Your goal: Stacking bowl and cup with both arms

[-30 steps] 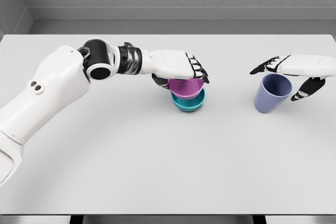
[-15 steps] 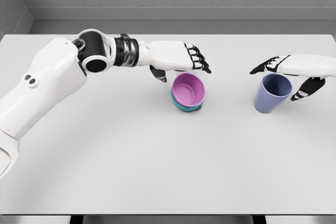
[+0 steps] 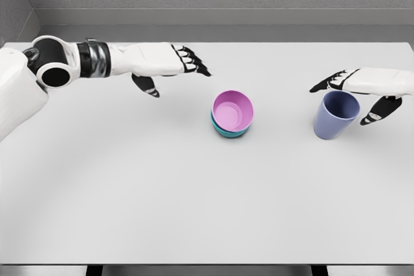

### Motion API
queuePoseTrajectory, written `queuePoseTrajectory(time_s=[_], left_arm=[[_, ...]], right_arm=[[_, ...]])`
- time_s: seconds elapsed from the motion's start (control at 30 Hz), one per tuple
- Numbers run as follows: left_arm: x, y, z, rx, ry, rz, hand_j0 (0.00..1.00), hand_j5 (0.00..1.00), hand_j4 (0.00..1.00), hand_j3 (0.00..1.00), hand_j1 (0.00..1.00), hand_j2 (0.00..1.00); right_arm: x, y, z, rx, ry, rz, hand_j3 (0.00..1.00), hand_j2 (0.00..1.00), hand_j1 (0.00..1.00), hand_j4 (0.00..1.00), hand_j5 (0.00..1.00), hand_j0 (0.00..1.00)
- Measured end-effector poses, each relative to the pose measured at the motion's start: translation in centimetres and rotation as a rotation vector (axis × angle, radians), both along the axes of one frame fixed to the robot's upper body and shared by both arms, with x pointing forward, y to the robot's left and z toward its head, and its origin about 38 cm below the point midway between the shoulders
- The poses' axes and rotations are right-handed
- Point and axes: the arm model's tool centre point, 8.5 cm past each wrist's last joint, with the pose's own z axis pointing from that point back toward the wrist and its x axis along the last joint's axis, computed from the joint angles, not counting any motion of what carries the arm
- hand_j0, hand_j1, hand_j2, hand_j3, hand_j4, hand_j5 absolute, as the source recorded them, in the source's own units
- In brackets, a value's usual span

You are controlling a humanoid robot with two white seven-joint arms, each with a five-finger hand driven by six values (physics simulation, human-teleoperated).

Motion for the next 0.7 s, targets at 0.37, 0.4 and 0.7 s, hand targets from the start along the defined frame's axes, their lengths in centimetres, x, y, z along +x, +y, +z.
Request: queuePoseTrajectory(time_s=[0.37, 0.4, 0.7], left_arm=[[-2.0, 4.4, 0.1, -0.036, 0.043, 0.032, 1.0, 1.0, 1.0, 1.0, 1.0, 1.0], [-2.2, 4.5, -0.1, -0.043, 0.047, 0.032, 1.0, 1.0, 1.0, 1.0, 1.0, 1.0], [-3.5, 6.4, -2.9, -0.061, 0.099, 0.071, 1.0, 1.0, 1.0, 1.0, 1.0, 1.0]], right_arm=[[0.3, 0.4, -0.5, -0.023, -0.001, -0.003, 1.0, 1.0, 1.0, 1.0, 1.0, 1.0], [0.4, 0.5, -0.6, -0.023, 0.001, -0.001, 1.0, 1.0, 1.0, 1.0, 1.0, 1.0], [0.6, 1.2, -1.2, -0.016, 0.011, 0.008, 1.0, 1.0, 1.0, 1.0, 1.0, 1.0]])
